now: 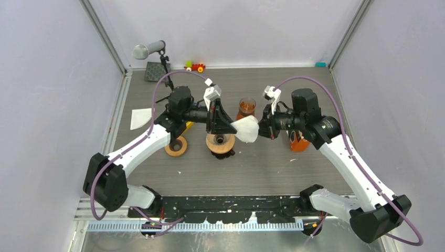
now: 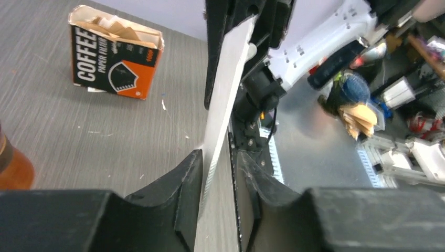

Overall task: Place the coffee filter in the dripper
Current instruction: Place the coffee filter in the coffee dripper.

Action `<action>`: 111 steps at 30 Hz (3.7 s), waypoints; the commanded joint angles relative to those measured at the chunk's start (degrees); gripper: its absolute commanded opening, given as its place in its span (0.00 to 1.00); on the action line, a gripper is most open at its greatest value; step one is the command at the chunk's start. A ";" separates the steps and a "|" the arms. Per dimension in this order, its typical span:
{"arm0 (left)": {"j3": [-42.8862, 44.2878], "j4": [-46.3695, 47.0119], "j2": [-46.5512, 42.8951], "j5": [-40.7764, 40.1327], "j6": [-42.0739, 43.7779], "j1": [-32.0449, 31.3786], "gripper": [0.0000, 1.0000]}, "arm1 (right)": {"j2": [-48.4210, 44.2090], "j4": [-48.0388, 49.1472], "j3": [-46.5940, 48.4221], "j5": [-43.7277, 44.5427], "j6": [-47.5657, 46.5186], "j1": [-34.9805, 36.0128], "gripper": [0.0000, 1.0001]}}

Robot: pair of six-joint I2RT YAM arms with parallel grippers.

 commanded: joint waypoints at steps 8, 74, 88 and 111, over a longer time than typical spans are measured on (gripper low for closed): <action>22.38 -38.52 -0.63 -35.81 16.41 -5.22 0.80 | 2.28 -0.71 12.84 33.94 14.64 0.12 0.01; 48.12 -50.77 19.29 -62.92 19.18 -16.27 0.69 | 8.74 6.63 9.41 33.37 34.17 -0.26 0.00; 50.25 -50.91 20.24 -64.22 20.50 -16.31 0.68 | 8.98 6.57 9.32 34.15 33.89 -0.35 0.01; 54.46 -50.57 24.33 -60.84 20.53 -16.31 0.47 | 8.81 6.10 9.14 35.18 33.39 -0.37 0.00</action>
